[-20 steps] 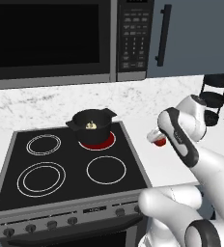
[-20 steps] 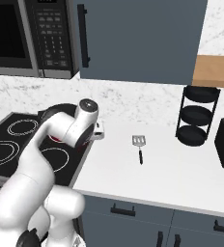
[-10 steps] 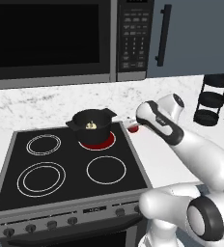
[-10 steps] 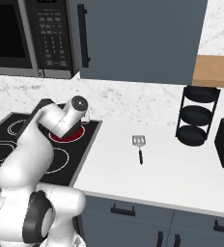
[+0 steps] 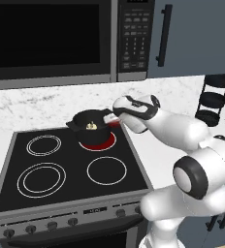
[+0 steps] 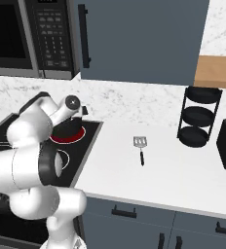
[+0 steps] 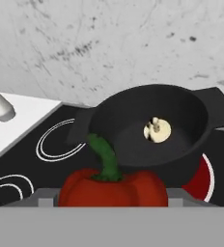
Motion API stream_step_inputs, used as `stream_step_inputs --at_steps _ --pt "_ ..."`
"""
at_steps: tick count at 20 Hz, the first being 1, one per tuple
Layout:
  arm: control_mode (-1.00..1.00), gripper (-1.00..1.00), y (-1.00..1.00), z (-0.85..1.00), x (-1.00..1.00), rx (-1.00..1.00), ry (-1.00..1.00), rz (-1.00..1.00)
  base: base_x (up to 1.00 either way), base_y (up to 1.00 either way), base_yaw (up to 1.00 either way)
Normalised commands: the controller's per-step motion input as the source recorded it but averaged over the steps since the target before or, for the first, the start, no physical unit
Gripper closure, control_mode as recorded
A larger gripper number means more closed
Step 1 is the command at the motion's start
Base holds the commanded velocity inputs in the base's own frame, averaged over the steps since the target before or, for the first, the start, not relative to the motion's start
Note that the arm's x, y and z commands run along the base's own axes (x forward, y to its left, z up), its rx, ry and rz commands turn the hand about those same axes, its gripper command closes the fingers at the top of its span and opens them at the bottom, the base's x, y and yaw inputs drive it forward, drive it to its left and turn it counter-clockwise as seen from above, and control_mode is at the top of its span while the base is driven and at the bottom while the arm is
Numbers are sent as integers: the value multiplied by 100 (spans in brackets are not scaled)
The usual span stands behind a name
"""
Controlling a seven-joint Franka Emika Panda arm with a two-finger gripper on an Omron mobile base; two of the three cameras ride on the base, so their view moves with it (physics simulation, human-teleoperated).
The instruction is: Put the mushroom and bell pepper in the pot. Retrieve the spatula and lightly stir the vegetables in the pot.
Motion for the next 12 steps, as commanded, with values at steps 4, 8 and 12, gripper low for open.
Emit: stream_step_inputs --at_steps 4,8,12 --pt "-100 100 43 0 62 0 0 0 0 0 0" --pt "-100 100 46 0 56 0 0 0 0 0 0" --pt "-100 100 41 -7 52 -2 0 0 0 0 0"
